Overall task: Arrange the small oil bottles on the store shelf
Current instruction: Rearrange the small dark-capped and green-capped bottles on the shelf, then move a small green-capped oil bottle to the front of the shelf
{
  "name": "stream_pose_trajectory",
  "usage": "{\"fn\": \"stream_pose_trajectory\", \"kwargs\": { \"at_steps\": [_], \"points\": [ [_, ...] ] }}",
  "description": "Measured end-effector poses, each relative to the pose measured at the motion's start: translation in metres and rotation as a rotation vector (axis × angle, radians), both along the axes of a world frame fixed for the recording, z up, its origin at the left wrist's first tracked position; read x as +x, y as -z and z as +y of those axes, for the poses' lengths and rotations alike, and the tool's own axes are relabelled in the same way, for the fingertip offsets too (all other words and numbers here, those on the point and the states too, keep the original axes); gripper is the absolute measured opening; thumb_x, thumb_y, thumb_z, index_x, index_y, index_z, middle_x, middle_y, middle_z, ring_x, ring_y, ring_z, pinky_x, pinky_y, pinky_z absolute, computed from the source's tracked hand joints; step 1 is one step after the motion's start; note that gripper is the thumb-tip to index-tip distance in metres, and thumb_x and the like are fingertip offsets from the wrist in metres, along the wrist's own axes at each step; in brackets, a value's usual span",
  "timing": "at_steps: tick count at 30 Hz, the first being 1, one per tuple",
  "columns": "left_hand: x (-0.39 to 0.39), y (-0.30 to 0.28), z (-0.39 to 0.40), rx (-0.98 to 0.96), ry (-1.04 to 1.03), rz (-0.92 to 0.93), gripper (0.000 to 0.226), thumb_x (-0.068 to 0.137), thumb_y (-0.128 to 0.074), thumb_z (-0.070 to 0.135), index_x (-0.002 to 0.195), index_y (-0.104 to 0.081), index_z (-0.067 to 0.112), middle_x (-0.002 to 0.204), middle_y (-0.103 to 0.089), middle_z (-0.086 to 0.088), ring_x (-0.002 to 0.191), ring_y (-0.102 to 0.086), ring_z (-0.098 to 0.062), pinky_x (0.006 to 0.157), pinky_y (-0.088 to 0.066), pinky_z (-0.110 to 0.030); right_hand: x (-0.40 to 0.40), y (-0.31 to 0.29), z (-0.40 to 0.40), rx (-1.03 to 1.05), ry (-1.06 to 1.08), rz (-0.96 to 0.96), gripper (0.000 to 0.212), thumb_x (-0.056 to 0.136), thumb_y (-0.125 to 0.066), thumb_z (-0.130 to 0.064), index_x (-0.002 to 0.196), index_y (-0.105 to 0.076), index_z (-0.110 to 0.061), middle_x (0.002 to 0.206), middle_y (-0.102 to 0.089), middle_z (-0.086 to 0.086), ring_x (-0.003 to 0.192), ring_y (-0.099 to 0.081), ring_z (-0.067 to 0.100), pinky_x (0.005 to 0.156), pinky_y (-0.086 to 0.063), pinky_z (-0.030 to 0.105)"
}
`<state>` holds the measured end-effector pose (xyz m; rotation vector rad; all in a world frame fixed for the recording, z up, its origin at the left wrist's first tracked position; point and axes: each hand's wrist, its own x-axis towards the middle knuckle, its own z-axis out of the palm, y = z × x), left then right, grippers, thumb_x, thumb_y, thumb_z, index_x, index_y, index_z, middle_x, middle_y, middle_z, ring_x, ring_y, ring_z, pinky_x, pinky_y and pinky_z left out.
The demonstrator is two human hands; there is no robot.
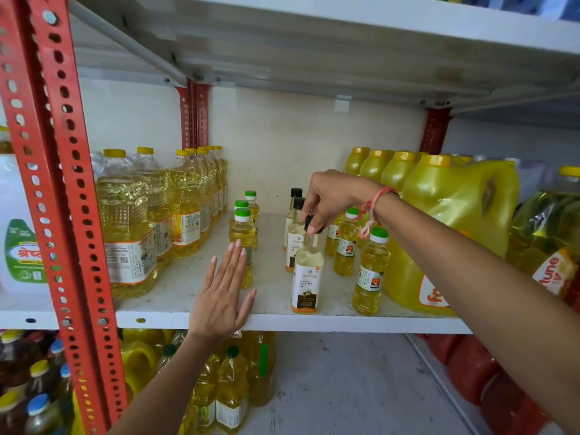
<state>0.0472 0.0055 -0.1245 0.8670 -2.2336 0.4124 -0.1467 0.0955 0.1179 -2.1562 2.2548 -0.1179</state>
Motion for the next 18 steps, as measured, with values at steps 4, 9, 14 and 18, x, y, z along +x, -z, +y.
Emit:
{"fn": "stream_pose_trajectory", "kwargs": {
  "at_steps": [4, 9, 14, 18],
  "points": [
    [0.0, -0.002, 0.002, 0.024, 0.005, 0.031, 0.073, 0.101, -0.017, 0.05, 0.154, -0.016, -0.001, 0.163, -0.012, -0.019, 0.152, -0.008, -0.026, 0.123, 0.004, -0.04, 0.0, 0.0, 0.0, 0.008, 0.019, -0.017, 0.038, 0.064, -0.087, -0.027, 0.101, -0.079, -0.019, 0.094, -0.08, 0.0, 0.085, -0.076, 0.018, 0.069, -0.053, 0.013],
    [0.029, 0.003, -0.005, 0.055, -0.042, 0.117, 0.076, 0.101, -0.013, 0.052, 0.153, -0.016, -0.002, 0.162, -0.012, -0.021, 0.151, -0.007, -0.027, 0.123, 0.004, -0.04, 0.005, -0.003, -0.002, -0.055, 0.03, -0.077, 0.042, 0.064, -0.085, -0.038, 0.1, -0.079, -0.018, 0.094, -0.078, 0.001, 0.073, -0.069, 0.011, 0.068, -0.057, 0.02],
    [0.054, -0.008, -0.024, 0.032, -0.056, 0.089, 0.075, 0.1, -0.016, 0.051, 0.155, -0.01, -0.001, 0.164, -0.007, -0.018, 0.152, -0.006, -0.027, 0.123, 0.004, -0.042, 0.033, -0.006, -0.019, -0.152, -0.026, -0.126, 0.043, 0.075, -0.076, -0.043, 0.104, -0.078, -0.012, 0.093, -0.077, 0.007, 0.081, -0.071, 0.016, 0.081, -0.06, 0.03],
    [0.053, -0.004, -0.027, 0.005, -0.052, 0.043, 0.077, 0.099, -0.02, 0.051, 0.155, -0.011, -0.001, 0.164, -0.009, -0.019, 0.151, -0.01, -0.029, 0.123, 0.002, -0.043, 0.061, 0.004, -0.043, -0.116, -0.049, -0.124, 0.045, 0.084, -0.069, -0.039, 0.108, -0.074, -0.001, 0.1, -0.076, 0.017, 0.091, -0.074, 0.025, 0.089, -0.059, 0.037]
  ]
}}
